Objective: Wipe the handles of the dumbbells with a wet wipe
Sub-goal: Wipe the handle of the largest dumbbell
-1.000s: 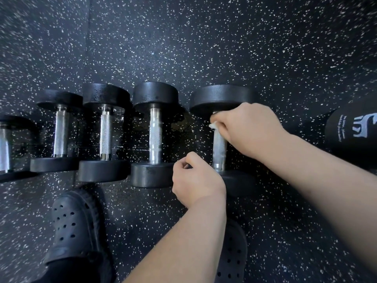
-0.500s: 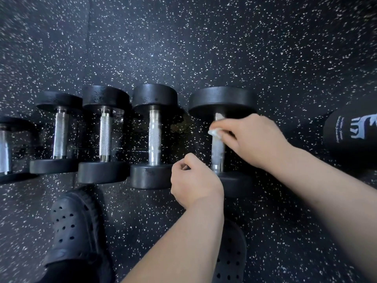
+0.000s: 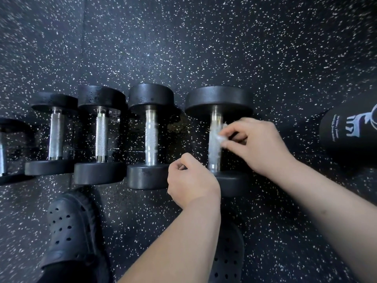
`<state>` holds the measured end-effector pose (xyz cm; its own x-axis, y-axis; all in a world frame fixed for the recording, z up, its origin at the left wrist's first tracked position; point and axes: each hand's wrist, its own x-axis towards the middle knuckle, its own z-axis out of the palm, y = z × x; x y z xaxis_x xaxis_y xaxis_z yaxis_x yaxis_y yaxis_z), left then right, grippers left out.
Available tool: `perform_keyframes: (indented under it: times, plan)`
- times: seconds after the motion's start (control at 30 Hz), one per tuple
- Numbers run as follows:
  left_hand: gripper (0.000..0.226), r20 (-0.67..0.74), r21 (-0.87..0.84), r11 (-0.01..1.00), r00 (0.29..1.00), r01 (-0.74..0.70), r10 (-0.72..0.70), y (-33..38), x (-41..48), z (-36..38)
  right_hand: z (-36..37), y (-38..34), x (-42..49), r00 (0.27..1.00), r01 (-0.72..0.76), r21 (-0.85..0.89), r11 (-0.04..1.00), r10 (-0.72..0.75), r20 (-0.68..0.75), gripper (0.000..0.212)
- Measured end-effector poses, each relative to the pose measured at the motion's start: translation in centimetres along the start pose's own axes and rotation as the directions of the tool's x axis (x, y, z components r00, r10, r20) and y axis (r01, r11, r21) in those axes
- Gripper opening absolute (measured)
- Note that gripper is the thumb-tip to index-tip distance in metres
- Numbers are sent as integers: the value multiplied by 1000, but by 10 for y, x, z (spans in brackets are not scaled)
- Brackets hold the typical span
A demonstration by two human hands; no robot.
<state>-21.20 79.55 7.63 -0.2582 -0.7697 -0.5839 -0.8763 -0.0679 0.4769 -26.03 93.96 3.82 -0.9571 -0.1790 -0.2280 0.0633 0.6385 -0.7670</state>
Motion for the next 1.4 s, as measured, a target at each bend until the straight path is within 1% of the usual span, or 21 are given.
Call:
perform_keyframes:
  times: [0.07, 0.1, 0.17, 0.23, 0.3, 0.33, 0.4, 0.5, 0.53, 0.6, 0.67, 0.73, 0.8, 0.83, 0.93, 1.0, 1.07, 1.13, 1.27, 1.33, 1.4]
  plan:
    - [35, 3, -2, 1000, 1000, 4, -4, 0, 0, 0, 0, -5, 0, 995, -88, -53, 995, 85, -52, 12]
    - [35, 3, -3, 1000, 1000, 4, -4, -1, 0, 0, 0, -8, -2, 993, -118, -74, 990, 115, -35, 10]
    - [34, -1, -7, 1000, 1000, 1, -1, 0, 0, 0, 0, -14, -8, 979, -191, -85, 978, 196, 54, 8]
    - [34, -1, -7, 1000, 1000, 2, -2, 0, 0, 1, -1, -16, -16, 948, -282, -28, 959, 283, 149, 7]
    - [34, -2, -2, 1000, 1000, 1, -1, 0, 0, 0, 0, -15, -19, 918, -355, 68, 933, 334, 212, 6]
    - [35, -3, 2, 1000, 1000, -3, 3, 0, 0, 0, 1, -14, -17, 910, -386, 130, 913, 354, 214, 6]
    - [36, -3, 9, 1000, 1000, -14, 14, 0, -1, 0, 8, -12, -8, 902, -432, 314, 845, 411, 135, 9]
    - [34, -2, 11, 1000, 1000, -14, 14, 0, -2, 1, 18, -11, 14, 861, -400, 616, 679, 509, -2, 9]
    - [34, -2, 11, 1000, 1000, -13, 13, 0, -2, 1, 21, -12, 19, 845, -383, 679, 627, 534, -16, 10]
    - [35, -9, 7, 1000, 1000, -15, 15, 0, -2, 0, 30, -12, 18, 826, -389, 722, 572, 564, -1, 16]
    - [35, -13, 7, 1000, 1000, -17, 17, -1, 0, 0, 38, -11, 8, 817, -430, 705, 565, 576, 36, 18]
    - [34, -13, 0, 1000, 1000, -9, 9, 0, 0, 1, 41, -9, 1, 805, -475, 687, 550, 586, 87, 14]
    - [34, -11, 3, 1000, 1000, -5, 5, 0, -1, 1, 38, -8, 4, 788, -501, 712, 492, 600, 139, 14]
    - [34, -9, 7, 1000, 1000, -7, 7, 0, -2, 1, 36, -8, 8, 780, -504, 740, 445, 603, 168, 16]
    - [35, -12, 13, 1000, 1000, -13, 13, -2, -2, 2, 37, -6, 22, 747, -527, 827, 198, 572, 339, 23]
    - [35, -16, 10, 1000, 1000, -16, 16, -2, -2, 3, 39, -3, 25, 734, -591, 794, 142, 504, 456, 33]
    - [35, -16, 11, 1000, 1000, -18, 18, -2, -1, 4, 41, 1, 24, 715, -654, 737, 169, 457, 530, 42]
    - [35, -17, 13, 1000, 1000, -14, 14, -2, -1, 3, 41, 7, 22, 706, -689, 687, 230, 425, 566, 49]
    - [32, -17, -2, 1000, 1000, -14, 13, 0, -4, 3, 40, 16, 21, 696, -717, 617, 323, 361, 620, 58]
    - [30, -8, -11, 1000, 1000, -11, 11, 0, -6, 2, 38, 17, 17, 675, -735, 565, 374, 325, 663, 65]
    - [32, -4, 3, 1000, 1000, -20, 20, 0, -4, 2, 35, 15, 14, 647, -751, 495, 438, 337, 684, 72]
